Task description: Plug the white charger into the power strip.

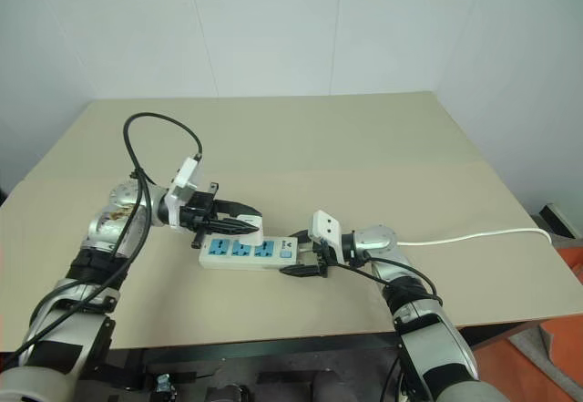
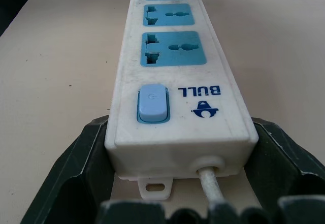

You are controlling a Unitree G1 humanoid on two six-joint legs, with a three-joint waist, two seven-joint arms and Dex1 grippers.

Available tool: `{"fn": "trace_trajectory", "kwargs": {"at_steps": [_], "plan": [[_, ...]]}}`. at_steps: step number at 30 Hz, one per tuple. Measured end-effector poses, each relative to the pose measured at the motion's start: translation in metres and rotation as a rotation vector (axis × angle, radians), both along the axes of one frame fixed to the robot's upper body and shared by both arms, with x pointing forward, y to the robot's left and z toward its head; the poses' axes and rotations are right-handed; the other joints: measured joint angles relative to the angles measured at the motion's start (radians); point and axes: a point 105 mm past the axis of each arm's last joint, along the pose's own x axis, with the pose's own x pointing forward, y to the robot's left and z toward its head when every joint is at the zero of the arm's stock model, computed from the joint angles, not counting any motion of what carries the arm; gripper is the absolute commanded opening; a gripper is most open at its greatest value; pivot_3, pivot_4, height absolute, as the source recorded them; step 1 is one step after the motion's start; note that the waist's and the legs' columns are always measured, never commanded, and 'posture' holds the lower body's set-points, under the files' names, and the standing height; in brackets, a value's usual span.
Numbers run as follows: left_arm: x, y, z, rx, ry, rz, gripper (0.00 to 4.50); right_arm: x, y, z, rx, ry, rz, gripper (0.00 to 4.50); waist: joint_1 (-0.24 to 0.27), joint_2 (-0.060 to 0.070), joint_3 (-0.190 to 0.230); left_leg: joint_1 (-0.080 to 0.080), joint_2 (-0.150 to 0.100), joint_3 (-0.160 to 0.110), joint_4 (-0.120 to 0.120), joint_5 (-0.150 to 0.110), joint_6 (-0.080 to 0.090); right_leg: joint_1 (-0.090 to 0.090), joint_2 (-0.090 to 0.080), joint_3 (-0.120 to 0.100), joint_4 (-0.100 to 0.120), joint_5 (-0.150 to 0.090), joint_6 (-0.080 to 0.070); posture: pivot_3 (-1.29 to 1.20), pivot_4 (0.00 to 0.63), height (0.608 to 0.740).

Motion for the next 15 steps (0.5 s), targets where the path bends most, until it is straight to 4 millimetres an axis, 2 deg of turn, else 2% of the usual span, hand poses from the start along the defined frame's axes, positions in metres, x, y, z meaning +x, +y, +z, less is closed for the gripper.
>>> {"fn": "trace_trajectory", "kwargs": {"at_steps": [3, 15], "plan": [[0.004, 0.000, -0.007, 0.021, 0.003, 0.004, 1.03, 0.000, -0.001, 0.000, -0.002, -0.004, 0.002, 3.42, 0.000, 0.000, 0.000, 0.000, 0.000, 0.000, 0.000, 0.000, 0.000, 0.000, 0.000, 0.000, 0.000, 0.000, 0.000, 0.00, 0.150, 0.740], [0.008, -0.007, -0.013, 0.019, 0.053, -0.008, 1.03, -0.001, 0.001, -0.001, -0.004, -0.008, 0.000, 3.42, -0.001, 0.000, 0.000, 0.000, 0.000, 0.000, 0.000, 0.000, 0.000, 0.000, 0.000, 0.000, 0.000, -0.001, 0.001, 0.00, 0.150, 0.740]]}}
